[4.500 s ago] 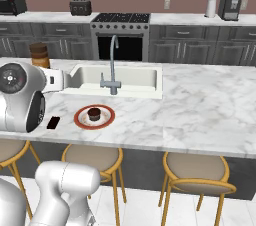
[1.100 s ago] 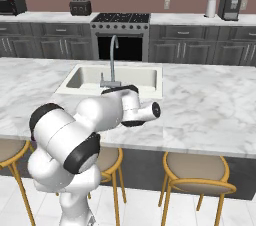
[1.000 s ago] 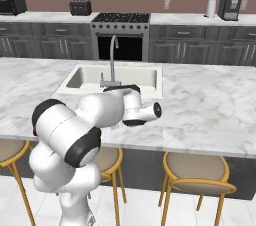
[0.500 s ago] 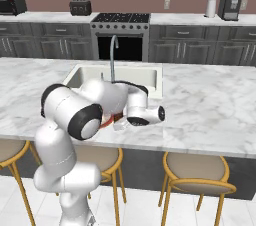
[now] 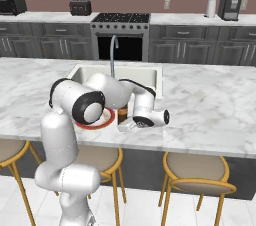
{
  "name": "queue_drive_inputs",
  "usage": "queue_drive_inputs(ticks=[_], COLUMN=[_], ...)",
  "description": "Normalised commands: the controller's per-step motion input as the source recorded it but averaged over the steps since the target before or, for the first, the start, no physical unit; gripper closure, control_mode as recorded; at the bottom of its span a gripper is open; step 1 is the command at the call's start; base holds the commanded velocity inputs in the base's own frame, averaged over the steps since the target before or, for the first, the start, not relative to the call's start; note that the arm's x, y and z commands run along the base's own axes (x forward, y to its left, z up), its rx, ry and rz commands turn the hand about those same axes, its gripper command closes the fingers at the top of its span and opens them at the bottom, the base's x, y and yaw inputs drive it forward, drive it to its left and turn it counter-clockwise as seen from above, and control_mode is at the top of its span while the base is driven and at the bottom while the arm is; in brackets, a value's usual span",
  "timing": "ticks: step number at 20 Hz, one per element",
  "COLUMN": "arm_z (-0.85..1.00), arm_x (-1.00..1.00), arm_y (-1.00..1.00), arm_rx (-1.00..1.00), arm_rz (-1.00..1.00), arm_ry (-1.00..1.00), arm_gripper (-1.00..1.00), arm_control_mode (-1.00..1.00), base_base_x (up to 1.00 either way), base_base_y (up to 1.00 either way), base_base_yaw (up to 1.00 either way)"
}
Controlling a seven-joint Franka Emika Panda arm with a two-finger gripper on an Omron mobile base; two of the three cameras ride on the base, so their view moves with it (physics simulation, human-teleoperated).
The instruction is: Take the cinnamon bottle from the cabinet and place it on the dining table, next to the plate with the cupcake. Then take the chocolate from the dining counter and place it on the cupcake plate.
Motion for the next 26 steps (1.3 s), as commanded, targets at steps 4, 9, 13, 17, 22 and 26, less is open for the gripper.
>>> queue_drive_inputs(ticks=[4,9,13,17,22,26], arm_z=[-0.10,-0.12,-0.15,-0.19,-0.20,-0.22], arm_x=[0.25,0.25,0.28,0.33,0.27,0.21], arm_y=[-0.01,0.00,0.01,0.05,0.10,0.12], arm_rx=[0.00,0.00,0.00,0.00,-0.01,0.00], arm_rz=[0.00,0.00,0.00,0.00,0.00,0.00], arm_ry=[0.00,0.00,0.00,-0.03,-0.04,-0.07], arm_gripper=[1.00,1.00,1.00,1.00,1.00,1.00], arm_control_mode=[-1.00,-1.00,-1.00,-1.00,-1.00,-1.00], base_base_x=[0.00,0.00,0.00,0.00,0.00,0.00], base_base_y=[0.00,0.00,0.00,0.00,0.00,0.00], base_base_yaw=[0.00,0.00,0.00,0.00,0.00,0.00])
